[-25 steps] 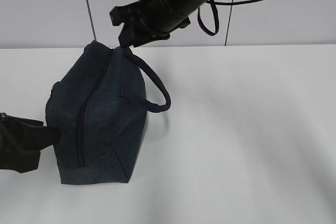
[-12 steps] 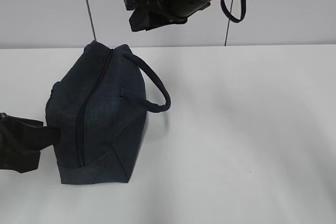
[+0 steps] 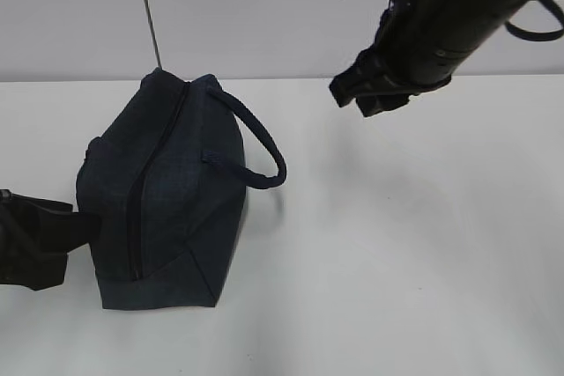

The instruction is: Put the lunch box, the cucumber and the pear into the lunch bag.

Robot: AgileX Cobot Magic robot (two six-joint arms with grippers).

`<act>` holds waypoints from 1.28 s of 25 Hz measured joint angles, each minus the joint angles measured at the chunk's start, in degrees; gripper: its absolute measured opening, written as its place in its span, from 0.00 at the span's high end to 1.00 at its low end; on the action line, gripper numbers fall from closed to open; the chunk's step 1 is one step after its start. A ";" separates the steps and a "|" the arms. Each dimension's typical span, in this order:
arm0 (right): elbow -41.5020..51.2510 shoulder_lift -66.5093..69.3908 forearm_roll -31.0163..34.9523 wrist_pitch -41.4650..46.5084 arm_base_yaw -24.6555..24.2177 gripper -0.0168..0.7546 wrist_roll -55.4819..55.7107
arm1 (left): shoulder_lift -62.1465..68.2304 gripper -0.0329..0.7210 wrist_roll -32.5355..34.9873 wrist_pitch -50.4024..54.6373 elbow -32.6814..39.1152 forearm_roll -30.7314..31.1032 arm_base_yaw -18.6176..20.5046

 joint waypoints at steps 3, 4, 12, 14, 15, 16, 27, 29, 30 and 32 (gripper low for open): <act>2.56 -3.56 -2.89 0.00 0.00 0.67 1.57 | -0.05 0.64 0.00 0.26 0.00 0.30 0.13; 3.40 -4.87 -3.19 0.00 0.00 0.67 1.71 | -0.05 0.64 -0.02 0.42 0.00 0.46 0.23; 7.78 -15.73 -3.26 3.81 0.00 0.67 2.28 | -0.05 0.64 -0.02 0.89 0.00 -0.09 0.41; 9.19 -18.66 -3.26 5.18 0.00 0.67 2.82 | -0.05 0.64 -0.02 1.46 0.00 -1.61 0.41; 10.08 -20.85 -3.26 6.07 0.00 0.67 2.94 | -0.05 0.64 -0.02 1.92 0.00 -3.00 0.41; 10.83 -22.45 -3.26 6.49 0.00 0.67 3.33 | -0.05 0.64 -0.02 2.40 0.00 -4.00 0.47; 22.29 -41.46 -3.38 12.70 0.00 0.67 5.55 | -1.91 0.64 -21.27 4.64 -5.04 26.02 0.15; 24.25 -44.72 -3.26 13.97 0.00 0.67 6.11 | -3.63 0.64 -34.67 7.99 -7.66 41.46 0.15; 25.17 -46.95 -3.26 15.15 0.00 0.67 6.47 | -4.57 0.64 -42.55 10.16 -9.24 48.70 0.15; 26.46 -50.83 -3.26 16.59 0.00 0.67 6.63 | -6.70 0.64 -56.30 16.46 -11.88 64.72 0.11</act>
